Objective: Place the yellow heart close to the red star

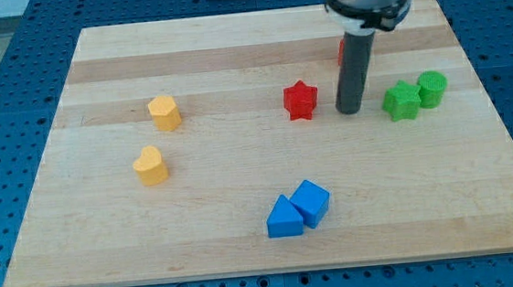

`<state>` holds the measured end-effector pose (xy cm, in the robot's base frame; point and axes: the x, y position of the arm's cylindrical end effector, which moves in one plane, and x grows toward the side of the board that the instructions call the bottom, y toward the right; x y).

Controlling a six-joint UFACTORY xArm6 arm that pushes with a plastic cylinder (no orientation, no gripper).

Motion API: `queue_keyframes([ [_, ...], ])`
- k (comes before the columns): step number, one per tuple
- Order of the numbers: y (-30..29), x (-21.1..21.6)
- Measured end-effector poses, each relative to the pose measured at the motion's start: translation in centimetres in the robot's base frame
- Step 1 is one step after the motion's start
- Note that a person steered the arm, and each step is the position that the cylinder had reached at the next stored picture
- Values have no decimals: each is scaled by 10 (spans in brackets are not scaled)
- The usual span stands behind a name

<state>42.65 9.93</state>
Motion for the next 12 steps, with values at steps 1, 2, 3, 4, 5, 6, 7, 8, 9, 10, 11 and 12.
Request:
queue_keyframes([
  [1, -25, 29],
  [2, -63, 51],
  [3, -106, 54],
  [4, -153, 56],
  [5, -195, 70],
  [6, -241, 83],
  [7, -289, 84],
  [8, -318, 84],
  [9, -316, 78],
  [10, -292, 72],
  [11, -261, 64],
  [12, -238, 42],
])
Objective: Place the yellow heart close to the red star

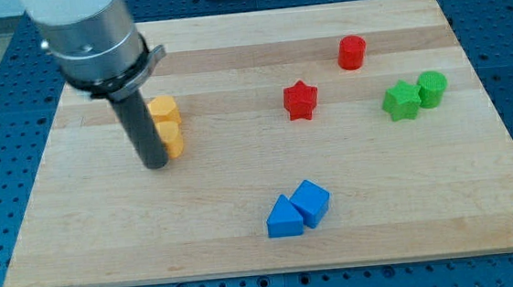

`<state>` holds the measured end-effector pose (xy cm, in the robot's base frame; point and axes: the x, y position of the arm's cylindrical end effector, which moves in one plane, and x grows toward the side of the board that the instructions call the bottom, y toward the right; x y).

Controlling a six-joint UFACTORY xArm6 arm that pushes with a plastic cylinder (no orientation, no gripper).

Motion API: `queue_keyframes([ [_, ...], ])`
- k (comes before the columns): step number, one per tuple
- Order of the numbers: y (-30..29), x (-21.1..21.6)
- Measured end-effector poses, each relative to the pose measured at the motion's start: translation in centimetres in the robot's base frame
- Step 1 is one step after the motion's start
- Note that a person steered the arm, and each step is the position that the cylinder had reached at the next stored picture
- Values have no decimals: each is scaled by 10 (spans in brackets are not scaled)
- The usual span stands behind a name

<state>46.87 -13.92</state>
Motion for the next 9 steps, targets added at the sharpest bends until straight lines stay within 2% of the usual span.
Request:
queue_keyframes([
  [3, 2, -48],
  [5, 30, -52],
  [8, 102, -59],
  [9, 97, -54],
])
